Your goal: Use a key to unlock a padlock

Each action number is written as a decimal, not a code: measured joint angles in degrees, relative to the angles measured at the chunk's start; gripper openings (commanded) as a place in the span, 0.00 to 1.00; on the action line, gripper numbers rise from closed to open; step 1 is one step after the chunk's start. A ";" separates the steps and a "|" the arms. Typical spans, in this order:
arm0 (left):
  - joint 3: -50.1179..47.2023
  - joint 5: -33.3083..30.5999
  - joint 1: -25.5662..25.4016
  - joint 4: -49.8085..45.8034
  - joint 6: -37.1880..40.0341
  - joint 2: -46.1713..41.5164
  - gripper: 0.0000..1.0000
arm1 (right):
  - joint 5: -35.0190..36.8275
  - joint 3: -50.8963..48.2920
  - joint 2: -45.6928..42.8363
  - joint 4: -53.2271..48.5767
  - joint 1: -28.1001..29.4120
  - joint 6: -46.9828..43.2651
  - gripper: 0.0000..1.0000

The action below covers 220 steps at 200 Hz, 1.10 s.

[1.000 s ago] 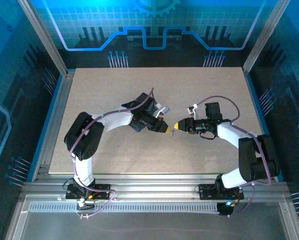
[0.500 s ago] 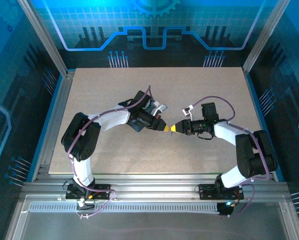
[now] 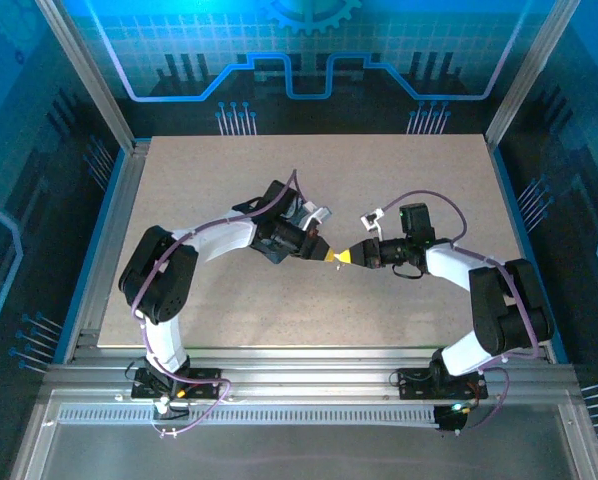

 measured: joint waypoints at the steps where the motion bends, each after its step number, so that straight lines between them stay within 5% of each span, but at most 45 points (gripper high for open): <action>1: -0.02 0.02 0.00 0.02 0.02 0.00 0.15 | -0.02 -0.04 -0.02 0.09 0.00 0.02 0.00; 47: -2.64 -2.69 2.40 2.12 -2.71 -1.46 0.47 | 0.00 -1.44 -1.18 1.29 0.00 0.61 0.00; 155: -3.69 -11.80 3.34 3.43 -6.56 -6.43 0.46 | 0.52 -1.64 -2.12 -1.07 -0.02 0.00 0.00; 220: -5.03 -26.36 -1.84 -0.42 11.56 -12.96 0.46 | 1.01 9.60 3.30 -11.91 -0.02 1.46 0.00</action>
